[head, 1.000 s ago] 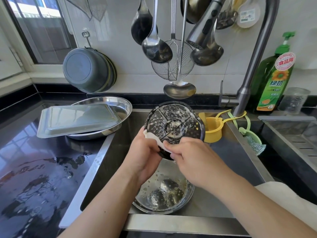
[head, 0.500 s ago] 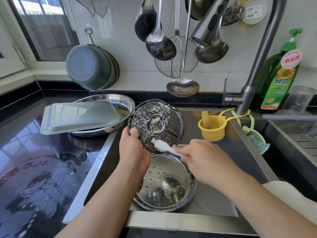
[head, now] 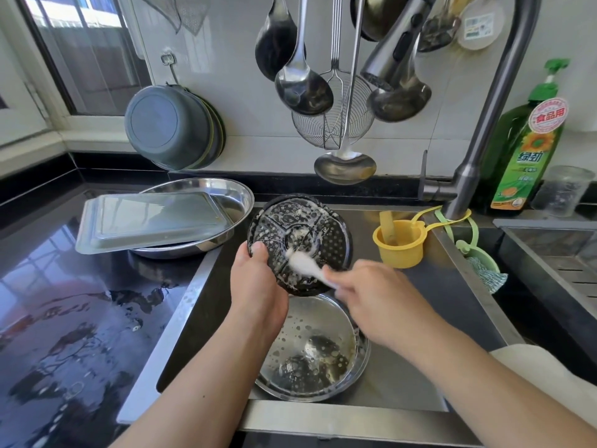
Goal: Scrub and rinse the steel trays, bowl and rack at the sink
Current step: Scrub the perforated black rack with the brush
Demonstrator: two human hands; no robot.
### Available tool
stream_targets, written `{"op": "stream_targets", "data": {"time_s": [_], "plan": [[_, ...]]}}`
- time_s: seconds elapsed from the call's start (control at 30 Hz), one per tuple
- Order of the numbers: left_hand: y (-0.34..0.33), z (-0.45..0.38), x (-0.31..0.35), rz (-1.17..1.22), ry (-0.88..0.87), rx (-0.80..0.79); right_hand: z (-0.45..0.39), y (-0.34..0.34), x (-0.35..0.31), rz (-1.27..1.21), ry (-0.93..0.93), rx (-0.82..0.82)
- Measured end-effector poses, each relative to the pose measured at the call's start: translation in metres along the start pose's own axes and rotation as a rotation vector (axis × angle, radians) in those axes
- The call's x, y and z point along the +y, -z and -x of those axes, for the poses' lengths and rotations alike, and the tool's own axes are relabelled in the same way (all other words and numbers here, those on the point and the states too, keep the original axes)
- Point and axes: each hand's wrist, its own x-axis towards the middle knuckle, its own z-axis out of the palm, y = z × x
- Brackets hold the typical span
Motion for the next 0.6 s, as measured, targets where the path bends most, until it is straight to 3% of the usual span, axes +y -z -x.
{"op": "stream_targets", "data": {"time_s": [0.1, 0.23, 0.43, 0.6], "plan": [[0.001, 0.0, -0.001, 0.041, -0.011, 0.004, 0.005, -0.005, -0.014, -0.015, 0.09, -0.016], [0.002, -0.002, 0.001, 0.107, -0.03, 0.018, -0.01, 0.007, 0.009, 0.073, -0.072, 0.149], [0.003, -0.007, 0.002, 0.235, -0.007, 0.055, 0.006, -0.007, -0.014, -0.067, 0.087, -0.001], [0.005, -0.009, 0.003, 0.301, -0.018, 0.045, -0.001, 0.002, 0.007, 0.064, -0.072, 0.104]]}}
